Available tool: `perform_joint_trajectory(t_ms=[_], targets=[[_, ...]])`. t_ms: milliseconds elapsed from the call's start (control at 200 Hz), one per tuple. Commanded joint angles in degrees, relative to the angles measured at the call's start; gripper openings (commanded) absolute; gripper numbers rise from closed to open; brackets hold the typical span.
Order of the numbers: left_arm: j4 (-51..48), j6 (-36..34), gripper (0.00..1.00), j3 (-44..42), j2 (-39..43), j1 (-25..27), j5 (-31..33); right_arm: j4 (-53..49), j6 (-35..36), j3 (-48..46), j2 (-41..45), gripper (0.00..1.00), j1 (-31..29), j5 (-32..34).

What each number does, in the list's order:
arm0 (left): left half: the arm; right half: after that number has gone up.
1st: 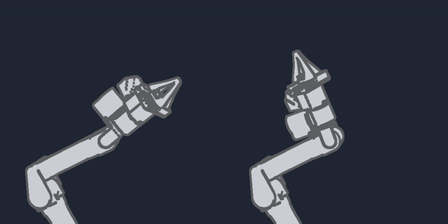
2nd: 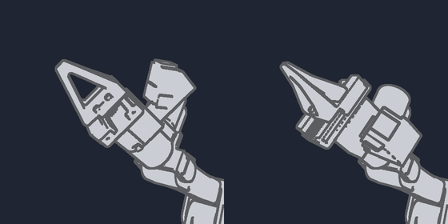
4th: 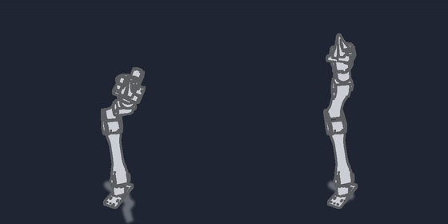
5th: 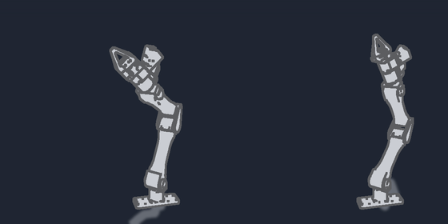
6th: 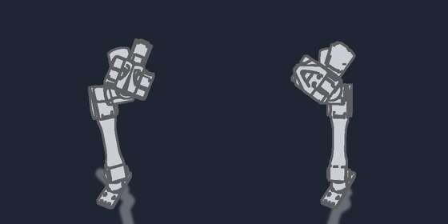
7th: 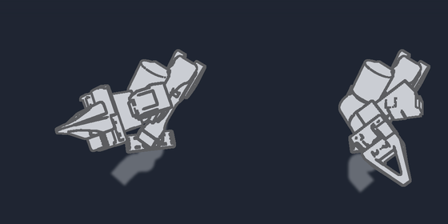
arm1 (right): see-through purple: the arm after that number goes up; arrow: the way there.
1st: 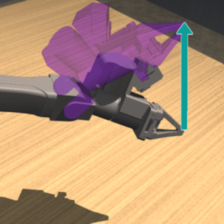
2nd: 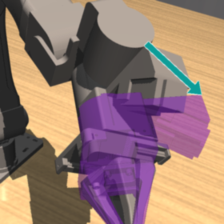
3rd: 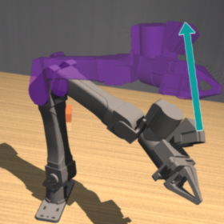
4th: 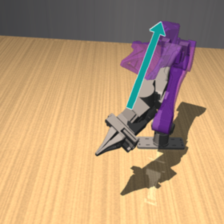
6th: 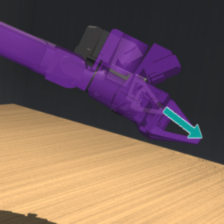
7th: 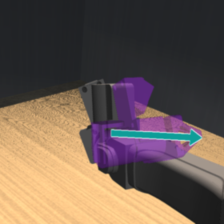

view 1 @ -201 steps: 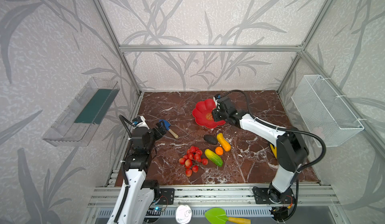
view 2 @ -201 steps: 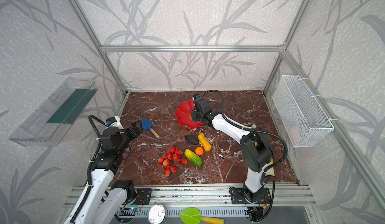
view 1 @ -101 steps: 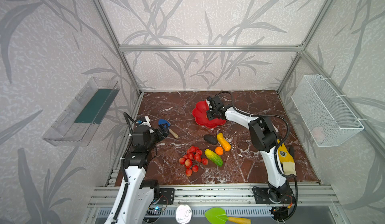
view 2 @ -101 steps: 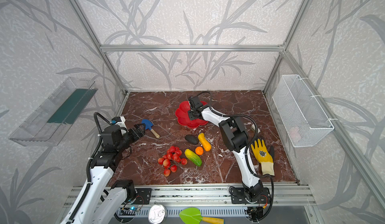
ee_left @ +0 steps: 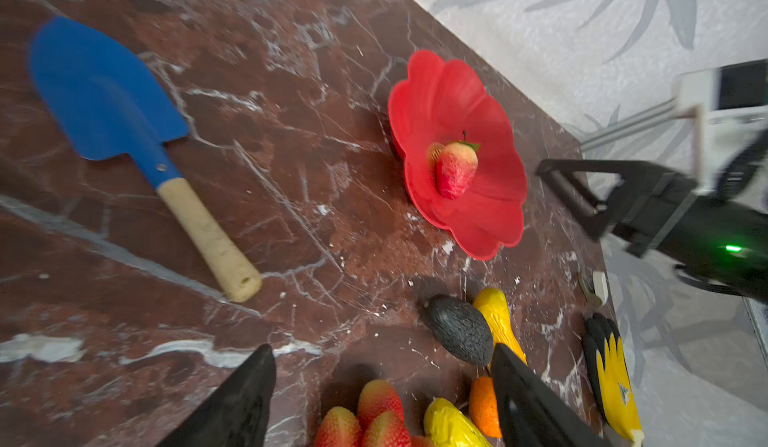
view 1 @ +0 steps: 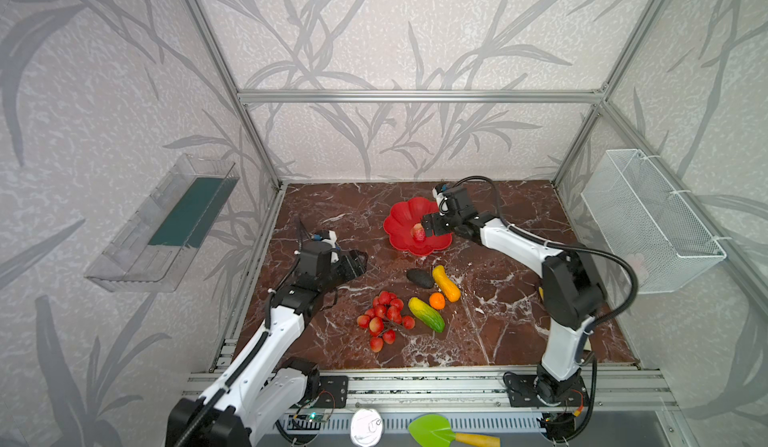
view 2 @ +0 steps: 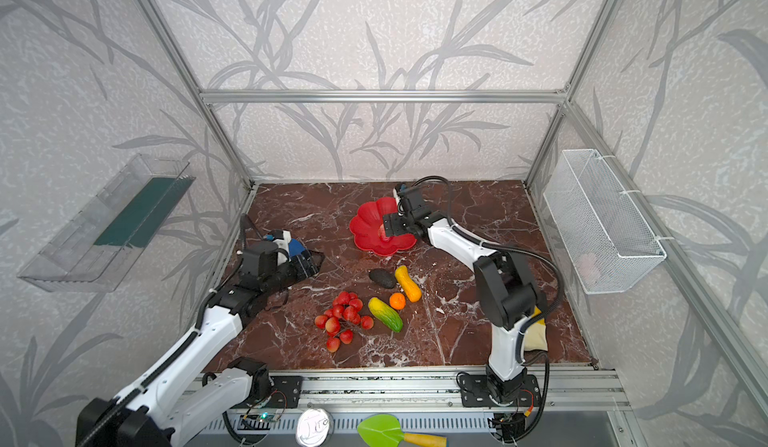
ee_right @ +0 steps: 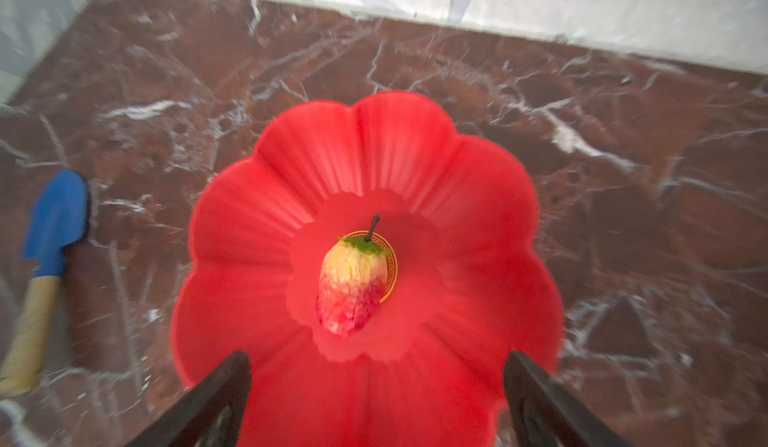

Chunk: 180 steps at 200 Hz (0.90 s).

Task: Place and organize the fake fruits in the fruit bowl
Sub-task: 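Carry the pink strawberry with the right gripper into the red bowl and release, then grasp the dark avocado with the left gripper while the right gripper withdraws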

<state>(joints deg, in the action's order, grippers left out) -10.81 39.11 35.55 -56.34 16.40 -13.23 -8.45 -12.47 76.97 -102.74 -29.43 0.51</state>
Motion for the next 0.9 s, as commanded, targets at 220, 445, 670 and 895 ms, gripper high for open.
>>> perform_joint_trajectory(t_ms=[220, 445, 670, 895], targets=[[3.36, 1.06, 0.81, 8.95, -16.82, 14.93, 7.25, 5.70, -4.32, -27.39, 31.22, 0.99, 1.65, 3.93], [-2.09, 1.40, 0.82, 15.48, -28.27, 22.04, 8.99, 0.81, -4.42, -34.36, 41.72, 0.99, 3.23, 4.40], [2.20, 3.23, 0.84, 17.55, -36.30, 24.53, 8.48, -0.76, -3.03, -34.90, 44.72, 0.99, 3.68, 4.57], [2.80, 4.07, 0.87, 20.73, -40.69, 26.23, 8.53, -1.22, -2.13, -35.36, 46.20, 0.99, 3.86, 4.75]])
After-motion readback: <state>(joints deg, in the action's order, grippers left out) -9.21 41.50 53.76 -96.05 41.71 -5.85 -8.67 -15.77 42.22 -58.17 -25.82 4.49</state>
